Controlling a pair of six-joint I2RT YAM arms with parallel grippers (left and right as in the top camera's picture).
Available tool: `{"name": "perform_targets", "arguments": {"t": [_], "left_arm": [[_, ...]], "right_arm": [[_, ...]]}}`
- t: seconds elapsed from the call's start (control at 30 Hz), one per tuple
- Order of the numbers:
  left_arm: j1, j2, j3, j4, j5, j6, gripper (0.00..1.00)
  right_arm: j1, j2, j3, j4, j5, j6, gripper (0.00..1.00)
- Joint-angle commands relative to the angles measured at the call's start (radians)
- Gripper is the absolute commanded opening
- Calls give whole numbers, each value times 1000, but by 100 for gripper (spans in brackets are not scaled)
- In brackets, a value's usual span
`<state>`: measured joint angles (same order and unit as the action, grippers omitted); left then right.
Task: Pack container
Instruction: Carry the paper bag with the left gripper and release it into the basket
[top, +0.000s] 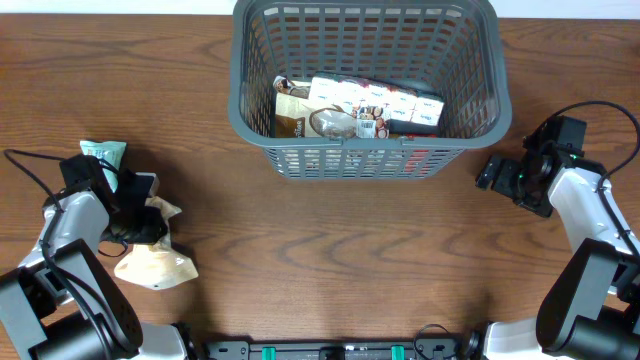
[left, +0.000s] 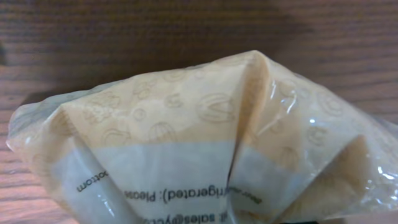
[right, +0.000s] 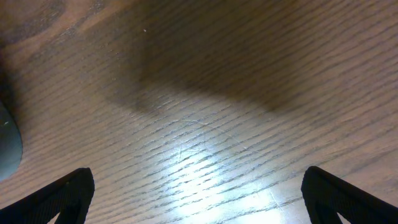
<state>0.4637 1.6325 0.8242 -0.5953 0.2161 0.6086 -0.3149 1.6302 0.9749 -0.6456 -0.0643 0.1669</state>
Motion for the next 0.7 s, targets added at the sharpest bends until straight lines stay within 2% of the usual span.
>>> {"name": "perform_targets", "arguments": {"t": [0.0,0.33,0.6,0.67], "left_arm": [[0,11,6,8,72,-72,31],[-31,-22,67,13,89,-190,33],[-110,-118,171,2,84,-268,30],[-137,-140,216,-19,45,-294,30]], "right_arm": [[9,2,1,3,-4,-15,99],[9,2,1,3,-3,-15,99],[9,2,1,3,-3,-15,99],[9,2,1,3,-3,-16,99]]}}
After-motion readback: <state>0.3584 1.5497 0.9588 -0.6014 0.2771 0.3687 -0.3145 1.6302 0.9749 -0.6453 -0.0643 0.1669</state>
